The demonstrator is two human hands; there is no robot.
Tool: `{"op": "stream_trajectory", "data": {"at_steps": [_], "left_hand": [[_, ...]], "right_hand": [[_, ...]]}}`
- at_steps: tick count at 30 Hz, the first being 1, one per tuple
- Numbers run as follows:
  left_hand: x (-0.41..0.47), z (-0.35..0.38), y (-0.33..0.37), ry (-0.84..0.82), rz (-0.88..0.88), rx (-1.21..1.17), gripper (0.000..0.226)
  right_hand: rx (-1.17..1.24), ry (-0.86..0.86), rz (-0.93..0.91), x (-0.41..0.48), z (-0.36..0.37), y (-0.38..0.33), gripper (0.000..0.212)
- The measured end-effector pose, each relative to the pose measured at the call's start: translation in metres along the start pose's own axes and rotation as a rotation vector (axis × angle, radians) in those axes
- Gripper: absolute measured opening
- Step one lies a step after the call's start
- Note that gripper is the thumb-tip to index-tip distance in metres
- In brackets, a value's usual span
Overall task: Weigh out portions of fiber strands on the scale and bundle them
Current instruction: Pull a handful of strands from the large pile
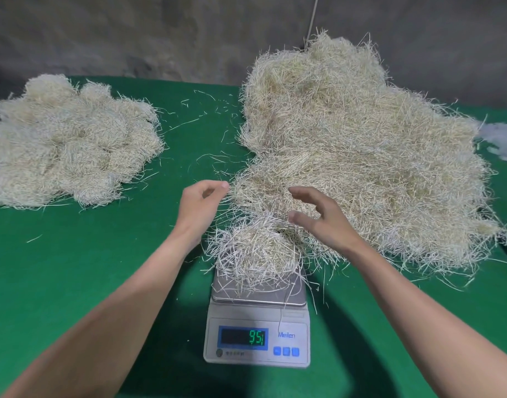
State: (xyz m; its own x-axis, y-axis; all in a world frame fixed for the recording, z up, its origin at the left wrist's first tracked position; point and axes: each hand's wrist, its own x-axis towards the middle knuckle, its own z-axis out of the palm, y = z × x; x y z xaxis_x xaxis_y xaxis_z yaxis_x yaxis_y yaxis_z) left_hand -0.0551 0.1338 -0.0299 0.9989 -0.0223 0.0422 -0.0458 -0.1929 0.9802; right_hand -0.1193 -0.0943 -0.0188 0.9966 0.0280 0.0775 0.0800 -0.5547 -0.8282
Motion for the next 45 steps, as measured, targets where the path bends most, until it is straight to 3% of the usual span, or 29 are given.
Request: {"op": "stream_trajectory", "data": {"at_steps": [7,20,27,32,35,40,43,45], "left_hand": [[-0.001,0.002,0.001,0.004,-0.026,-0.005,0.005],[0.000,0.007,0.003,-0.043,-0.063,-0.003,0.009],[-0.003,0.010,0.000,-0.066,-0.062,0.010,0.006],[0.000,0.006,-0.003,-0.038,-0.057,0.040,0.008],[0.004,-0.002,-0.011,0.056,-0.065,0.064,0.007],[0.010,-0.012,-0.040,0.073,-0.227,0.137,0.049],[0.003,-0.010,-0.057,-0.060,-0.374,0.169,0.063],[-0.007,-0.006,-0.064,-0.179,-0.436,0.170,0.065]], "right_hand": [[0.029,0.000,0.000,-0.001,-0.005,0.002,0.041],[0.030,-0.037,0.008,0.002,-0.002,0.006,0.035],[-0.145,-0.317,0.038,0.008,0.010,0.002,0.063],[-0.095,-0.326,0.063,0.009,0.009,0.001,0.075],[-0.135,-0.348,0.094,0.006,0.007,0.004,0.094],[-0.530,-0.403,0.077,-0.011,0.054,0.017,0.114],[-0.671,-0.366,0.029,-0.018,0.084,0.030,0.105],[-0.719,-0.287,-0.017,-0.021,0.093,0.039,0.088]]}}
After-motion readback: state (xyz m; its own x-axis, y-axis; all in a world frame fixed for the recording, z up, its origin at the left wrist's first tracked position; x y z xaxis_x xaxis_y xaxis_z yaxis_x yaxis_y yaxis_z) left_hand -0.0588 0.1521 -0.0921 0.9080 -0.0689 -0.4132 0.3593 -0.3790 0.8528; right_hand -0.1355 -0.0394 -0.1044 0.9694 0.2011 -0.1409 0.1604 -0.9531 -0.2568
